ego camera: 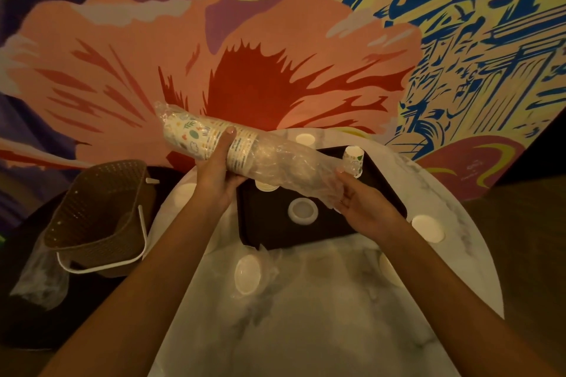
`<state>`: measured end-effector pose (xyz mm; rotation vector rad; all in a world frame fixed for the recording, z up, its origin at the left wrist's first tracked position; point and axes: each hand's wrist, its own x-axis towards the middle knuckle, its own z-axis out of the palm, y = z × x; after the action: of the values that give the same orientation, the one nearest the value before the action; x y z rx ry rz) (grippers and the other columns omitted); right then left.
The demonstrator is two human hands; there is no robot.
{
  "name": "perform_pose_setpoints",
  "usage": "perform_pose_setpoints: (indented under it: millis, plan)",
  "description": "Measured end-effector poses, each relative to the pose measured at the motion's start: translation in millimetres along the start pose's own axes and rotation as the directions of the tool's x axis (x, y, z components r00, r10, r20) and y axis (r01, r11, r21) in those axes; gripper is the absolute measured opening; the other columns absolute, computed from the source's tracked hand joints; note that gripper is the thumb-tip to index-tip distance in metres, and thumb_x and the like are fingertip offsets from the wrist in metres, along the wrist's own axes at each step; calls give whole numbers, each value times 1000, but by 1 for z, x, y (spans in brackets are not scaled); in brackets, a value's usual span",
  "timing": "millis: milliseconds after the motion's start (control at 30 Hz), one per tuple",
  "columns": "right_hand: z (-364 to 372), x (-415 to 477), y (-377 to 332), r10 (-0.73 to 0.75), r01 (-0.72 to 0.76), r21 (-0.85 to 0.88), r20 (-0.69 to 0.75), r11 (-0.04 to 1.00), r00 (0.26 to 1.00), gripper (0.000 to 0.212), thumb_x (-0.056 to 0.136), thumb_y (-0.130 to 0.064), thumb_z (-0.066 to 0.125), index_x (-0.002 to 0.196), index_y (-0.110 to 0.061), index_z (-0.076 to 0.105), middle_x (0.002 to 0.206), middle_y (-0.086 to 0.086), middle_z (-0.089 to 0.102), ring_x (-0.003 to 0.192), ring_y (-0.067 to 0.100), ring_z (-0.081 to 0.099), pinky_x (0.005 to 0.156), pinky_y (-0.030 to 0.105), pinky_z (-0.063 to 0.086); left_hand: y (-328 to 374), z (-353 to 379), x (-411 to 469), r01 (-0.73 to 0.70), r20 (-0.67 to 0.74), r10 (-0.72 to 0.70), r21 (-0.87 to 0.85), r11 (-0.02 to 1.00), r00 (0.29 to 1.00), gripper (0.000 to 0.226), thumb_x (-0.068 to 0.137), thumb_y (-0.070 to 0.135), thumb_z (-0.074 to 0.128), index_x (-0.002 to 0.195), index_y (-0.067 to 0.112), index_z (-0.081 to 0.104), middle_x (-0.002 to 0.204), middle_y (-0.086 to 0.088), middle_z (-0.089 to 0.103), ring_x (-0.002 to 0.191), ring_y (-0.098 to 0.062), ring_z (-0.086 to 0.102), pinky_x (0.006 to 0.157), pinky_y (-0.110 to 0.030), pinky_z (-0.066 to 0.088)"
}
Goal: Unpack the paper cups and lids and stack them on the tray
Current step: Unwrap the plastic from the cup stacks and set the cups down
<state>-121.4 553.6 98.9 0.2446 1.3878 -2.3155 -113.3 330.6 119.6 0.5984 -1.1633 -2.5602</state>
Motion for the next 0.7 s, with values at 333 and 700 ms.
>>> perform_pose_setpoints:
  millis: [333, 700]
  plan:
    - [-32, -8, 0, 78, -78, -359, -14, 930, 997, 21, 88, -30, 56, 76, -14, 61, 67, 0, 53, 65, 11, 47, 63, 24, 43, 1, -10, 2, -12, -30, 15, 91, 996, 999, 71, 79, 20, 70, 138, 19, 30, 124, -4, 55, 106, -18, 59, 72, -43, 58]
    - [-33, -32, -24, -368, 172, -675, -158, 718, 917, 48, 83, -39, 61, 125, -17, 49, 101, -3, 54, 103, 15, 53, 92, 29, 44, -71, 9, -53, -235, 261, 90, 604, 761, 961, 86, 69, 15, 77, 135, 24, 23, 124, 11, 47, 111, -6, 49, 84, -19, 49]
